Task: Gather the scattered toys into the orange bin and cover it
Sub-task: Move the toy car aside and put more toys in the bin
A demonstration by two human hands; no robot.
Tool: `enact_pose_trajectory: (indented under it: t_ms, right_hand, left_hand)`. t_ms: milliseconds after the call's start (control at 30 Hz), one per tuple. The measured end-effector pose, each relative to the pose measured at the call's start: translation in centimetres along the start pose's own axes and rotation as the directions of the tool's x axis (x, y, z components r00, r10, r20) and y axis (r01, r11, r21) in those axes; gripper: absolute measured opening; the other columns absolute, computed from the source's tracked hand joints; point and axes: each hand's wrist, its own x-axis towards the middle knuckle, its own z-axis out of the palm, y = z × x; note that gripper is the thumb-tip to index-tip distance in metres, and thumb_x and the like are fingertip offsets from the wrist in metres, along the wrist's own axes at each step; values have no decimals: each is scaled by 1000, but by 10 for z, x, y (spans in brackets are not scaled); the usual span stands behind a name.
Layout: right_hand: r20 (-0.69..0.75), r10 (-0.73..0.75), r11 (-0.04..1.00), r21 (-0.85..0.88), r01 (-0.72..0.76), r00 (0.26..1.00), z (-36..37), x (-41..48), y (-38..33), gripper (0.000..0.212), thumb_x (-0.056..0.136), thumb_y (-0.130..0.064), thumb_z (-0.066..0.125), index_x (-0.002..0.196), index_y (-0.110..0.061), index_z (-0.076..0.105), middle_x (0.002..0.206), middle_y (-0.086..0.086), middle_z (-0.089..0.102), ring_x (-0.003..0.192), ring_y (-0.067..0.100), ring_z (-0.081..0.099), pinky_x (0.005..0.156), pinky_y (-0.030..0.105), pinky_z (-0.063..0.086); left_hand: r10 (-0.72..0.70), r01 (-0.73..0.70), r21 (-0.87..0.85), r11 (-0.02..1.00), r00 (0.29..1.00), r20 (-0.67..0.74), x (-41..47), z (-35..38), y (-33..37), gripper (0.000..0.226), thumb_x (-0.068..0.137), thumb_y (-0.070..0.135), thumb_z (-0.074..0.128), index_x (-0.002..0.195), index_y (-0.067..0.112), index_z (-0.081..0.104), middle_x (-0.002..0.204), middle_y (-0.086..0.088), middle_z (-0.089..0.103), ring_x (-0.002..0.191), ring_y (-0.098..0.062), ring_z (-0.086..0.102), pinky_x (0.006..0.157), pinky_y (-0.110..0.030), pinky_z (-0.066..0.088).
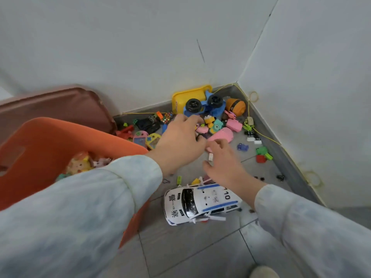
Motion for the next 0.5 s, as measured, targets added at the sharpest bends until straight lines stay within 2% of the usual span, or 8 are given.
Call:
enact_pose_trajectory:
  t_ms: [167,300,367,433,500]
  right_hand:
    - [74,179,984,-18,-178,981,21,-1,58,62,85,-35,65,141,-29,40,147,11,32,137,35,31,108,50,39]
    - [88,347,938,-37,-345,934,35,-5,105,63,89,-42,60,145,-28,36,155,15,23,143,39,22,113,50,31]
    - [76,421,907,-18,-420,904,40,-7,126,67,88,-49,63,146,-31,35,158,14,20,145,38,20,115,52,30]
    - [88,466,885,-31,-465,880,43,-9,146,78,83,-56,68,148,-35,31,162,10,13,148,37,13,113,59,31]
    - [133,497,868,-86,-490,857,46,-12,157,93,77,-67,68,151,-42,19,165,4,-1,150,36,1,111,65,30]
  left_hand:
    - [-209,197,141,970,975,76,7,74,9,56,85,44,53,137,26,41,131,-13,36,121,-41,41,99,-53,43]
    - [-480,458,165,873,868,126,5,117,-18,77,78,46,58,144,34,21,151,-14,11,139,-47,13,106,-62,27]
    - [-518,496,187,848,851,93,1,130,-39,86,75,45,59,146,39,10,157,-13,-2,143,-48,-2,108,-66,21]
    - [-504,491,228,841,864,-2,-1,139,-61,94,75,45,60,149,38,4,160,-15,-8,144,-49,-7,111,-68,18]
    - [-523,530,225,818,847,-95,-3,144,-79,100,74,44,65,152,38,3,161,-17,-12,145,-51,-8,112,-68,16]
